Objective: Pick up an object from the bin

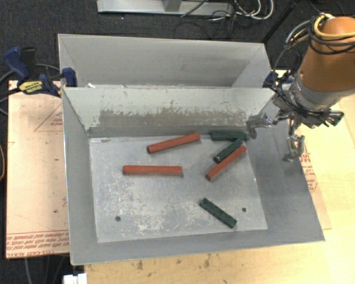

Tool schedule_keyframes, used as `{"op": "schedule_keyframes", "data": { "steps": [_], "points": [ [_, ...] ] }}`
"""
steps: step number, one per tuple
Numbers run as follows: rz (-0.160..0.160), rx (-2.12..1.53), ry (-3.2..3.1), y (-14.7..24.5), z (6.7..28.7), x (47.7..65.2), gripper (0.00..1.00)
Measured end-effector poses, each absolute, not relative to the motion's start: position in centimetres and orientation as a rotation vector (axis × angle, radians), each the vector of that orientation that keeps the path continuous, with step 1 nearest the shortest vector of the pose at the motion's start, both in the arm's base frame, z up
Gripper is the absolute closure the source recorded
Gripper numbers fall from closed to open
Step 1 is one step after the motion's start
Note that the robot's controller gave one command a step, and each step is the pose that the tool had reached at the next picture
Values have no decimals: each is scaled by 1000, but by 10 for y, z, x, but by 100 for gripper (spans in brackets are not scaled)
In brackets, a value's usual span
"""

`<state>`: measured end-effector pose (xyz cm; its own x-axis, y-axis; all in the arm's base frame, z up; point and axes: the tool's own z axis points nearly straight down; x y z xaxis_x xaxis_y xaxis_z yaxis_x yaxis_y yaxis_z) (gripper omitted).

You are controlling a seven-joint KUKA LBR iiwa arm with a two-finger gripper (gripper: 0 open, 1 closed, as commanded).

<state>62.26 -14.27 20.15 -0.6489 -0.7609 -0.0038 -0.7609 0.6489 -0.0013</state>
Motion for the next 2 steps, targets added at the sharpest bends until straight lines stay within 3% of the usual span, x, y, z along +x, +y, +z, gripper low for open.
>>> {"op": "schedule_keyframes", "data": {
  "steps": [1,2],
  "points": [
    [9,-1641,2680,-86,78,637,0],
    [3,-1634,2680,-88,82,639,100]
  ]
}}
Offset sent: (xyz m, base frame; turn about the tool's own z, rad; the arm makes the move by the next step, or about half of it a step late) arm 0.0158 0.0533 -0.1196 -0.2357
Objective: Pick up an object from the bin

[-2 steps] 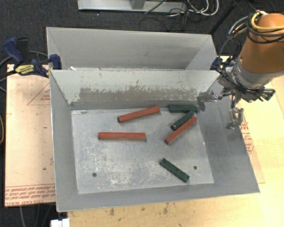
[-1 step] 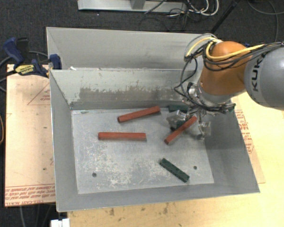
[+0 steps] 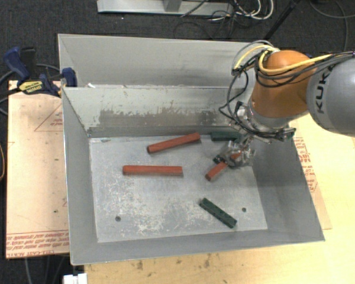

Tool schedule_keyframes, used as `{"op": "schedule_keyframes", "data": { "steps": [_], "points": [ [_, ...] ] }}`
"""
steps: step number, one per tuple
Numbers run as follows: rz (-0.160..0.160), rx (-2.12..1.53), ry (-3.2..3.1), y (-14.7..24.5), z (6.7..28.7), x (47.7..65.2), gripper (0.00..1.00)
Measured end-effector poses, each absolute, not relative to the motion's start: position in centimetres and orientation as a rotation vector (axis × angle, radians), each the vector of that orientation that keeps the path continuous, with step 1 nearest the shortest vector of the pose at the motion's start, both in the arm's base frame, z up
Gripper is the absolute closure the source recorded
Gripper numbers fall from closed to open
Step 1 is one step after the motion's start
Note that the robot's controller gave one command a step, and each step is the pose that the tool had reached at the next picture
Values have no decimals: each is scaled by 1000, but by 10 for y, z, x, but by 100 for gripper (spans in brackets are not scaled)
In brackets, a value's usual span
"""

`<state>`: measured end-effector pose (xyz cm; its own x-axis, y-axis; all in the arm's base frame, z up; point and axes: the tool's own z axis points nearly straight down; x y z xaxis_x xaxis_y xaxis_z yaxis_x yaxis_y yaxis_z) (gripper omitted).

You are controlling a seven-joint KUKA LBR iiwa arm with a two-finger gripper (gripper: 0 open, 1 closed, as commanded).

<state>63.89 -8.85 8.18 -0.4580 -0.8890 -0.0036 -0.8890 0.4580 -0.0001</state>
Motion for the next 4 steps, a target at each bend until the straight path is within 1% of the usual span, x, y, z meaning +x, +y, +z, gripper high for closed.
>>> {"op": "schedule_keyframes", "data": {
  "steps": [1,2,3,4],
  "points": [
    [3,-1634,2680,-89,82,639,0],
    [3,-1634,2679,-89,82,639,100],
    [3,-1634,2680,-89,82,639,0],
    [4,-1634,2679,-89,82,639,100]
  ]
}}
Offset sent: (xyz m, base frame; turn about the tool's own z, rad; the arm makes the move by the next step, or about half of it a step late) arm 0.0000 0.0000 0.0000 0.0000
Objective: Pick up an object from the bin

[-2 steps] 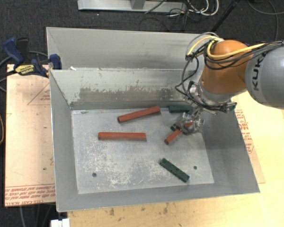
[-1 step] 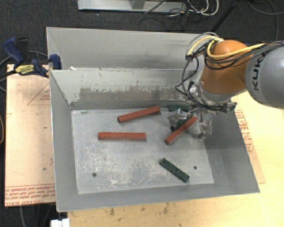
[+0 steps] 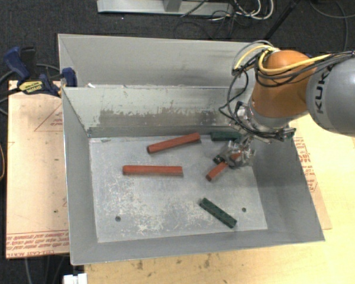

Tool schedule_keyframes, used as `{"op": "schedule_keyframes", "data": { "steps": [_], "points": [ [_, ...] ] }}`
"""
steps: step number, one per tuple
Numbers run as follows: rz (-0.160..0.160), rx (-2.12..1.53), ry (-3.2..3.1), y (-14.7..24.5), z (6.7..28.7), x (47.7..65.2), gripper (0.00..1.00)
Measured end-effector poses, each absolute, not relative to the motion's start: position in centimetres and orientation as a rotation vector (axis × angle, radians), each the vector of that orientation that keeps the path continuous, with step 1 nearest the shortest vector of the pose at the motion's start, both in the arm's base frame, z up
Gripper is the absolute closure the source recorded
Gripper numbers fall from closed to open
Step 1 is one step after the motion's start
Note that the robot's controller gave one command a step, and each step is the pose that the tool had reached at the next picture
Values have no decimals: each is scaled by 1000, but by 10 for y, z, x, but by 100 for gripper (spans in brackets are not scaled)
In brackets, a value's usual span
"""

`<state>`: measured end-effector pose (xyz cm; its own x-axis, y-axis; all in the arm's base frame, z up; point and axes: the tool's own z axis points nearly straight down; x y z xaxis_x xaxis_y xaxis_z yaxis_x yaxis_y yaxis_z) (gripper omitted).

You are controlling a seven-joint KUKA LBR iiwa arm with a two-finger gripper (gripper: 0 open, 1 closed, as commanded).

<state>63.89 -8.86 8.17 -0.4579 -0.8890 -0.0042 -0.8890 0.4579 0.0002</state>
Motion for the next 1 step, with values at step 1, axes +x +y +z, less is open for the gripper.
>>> {"op": "schedule_keyframes", "data": {
  "steps": [1],
  "points": [
    [3,-1634,2680,-89,82,639,0]
  ]
}}
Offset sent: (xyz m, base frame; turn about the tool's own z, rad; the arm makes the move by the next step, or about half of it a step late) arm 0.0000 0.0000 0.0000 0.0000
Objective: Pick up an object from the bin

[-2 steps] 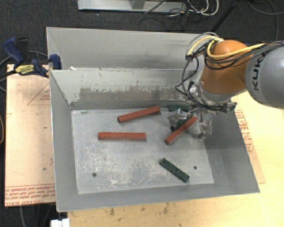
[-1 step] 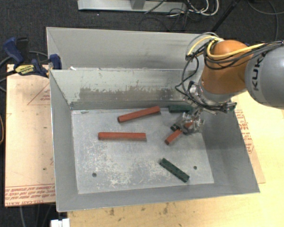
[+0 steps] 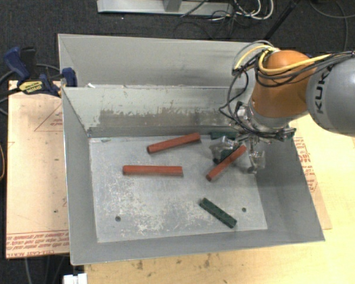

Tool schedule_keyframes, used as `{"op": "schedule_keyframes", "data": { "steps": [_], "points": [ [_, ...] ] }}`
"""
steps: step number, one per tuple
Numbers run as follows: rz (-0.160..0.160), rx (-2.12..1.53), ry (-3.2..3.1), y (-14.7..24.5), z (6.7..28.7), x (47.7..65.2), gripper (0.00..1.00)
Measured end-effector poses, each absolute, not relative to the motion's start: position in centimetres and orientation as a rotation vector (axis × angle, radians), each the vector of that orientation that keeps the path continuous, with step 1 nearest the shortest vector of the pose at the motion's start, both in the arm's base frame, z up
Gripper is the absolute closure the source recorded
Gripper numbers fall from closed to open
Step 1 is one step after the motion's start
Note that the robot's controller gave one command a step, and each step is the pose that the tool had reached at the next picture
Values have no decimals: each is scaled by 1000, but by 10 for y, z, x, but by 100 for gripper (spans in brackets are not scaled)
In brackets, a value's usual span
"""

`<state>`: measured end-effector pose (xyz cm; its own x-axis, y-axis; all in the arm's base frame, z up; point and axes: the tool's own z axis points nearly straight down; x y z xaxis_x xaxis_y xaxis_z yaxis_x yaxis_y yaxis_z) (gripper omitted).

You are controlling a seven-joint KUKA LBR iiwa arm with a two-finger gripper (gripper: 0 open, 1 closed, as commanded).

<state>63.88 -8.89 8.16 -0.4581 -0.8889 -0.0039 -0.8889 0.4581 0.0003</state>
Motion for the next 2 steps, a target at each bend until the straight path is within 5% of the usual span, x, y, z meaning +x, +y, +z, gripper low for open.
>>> {"op": "schedule_keyframes", "data": {
  "steps": [1,2],
  "points": [
    [4,-1869,2525,-81,69,591,0],
    [-1,-1870,2522,-82,71,592,100]
  ]
}}
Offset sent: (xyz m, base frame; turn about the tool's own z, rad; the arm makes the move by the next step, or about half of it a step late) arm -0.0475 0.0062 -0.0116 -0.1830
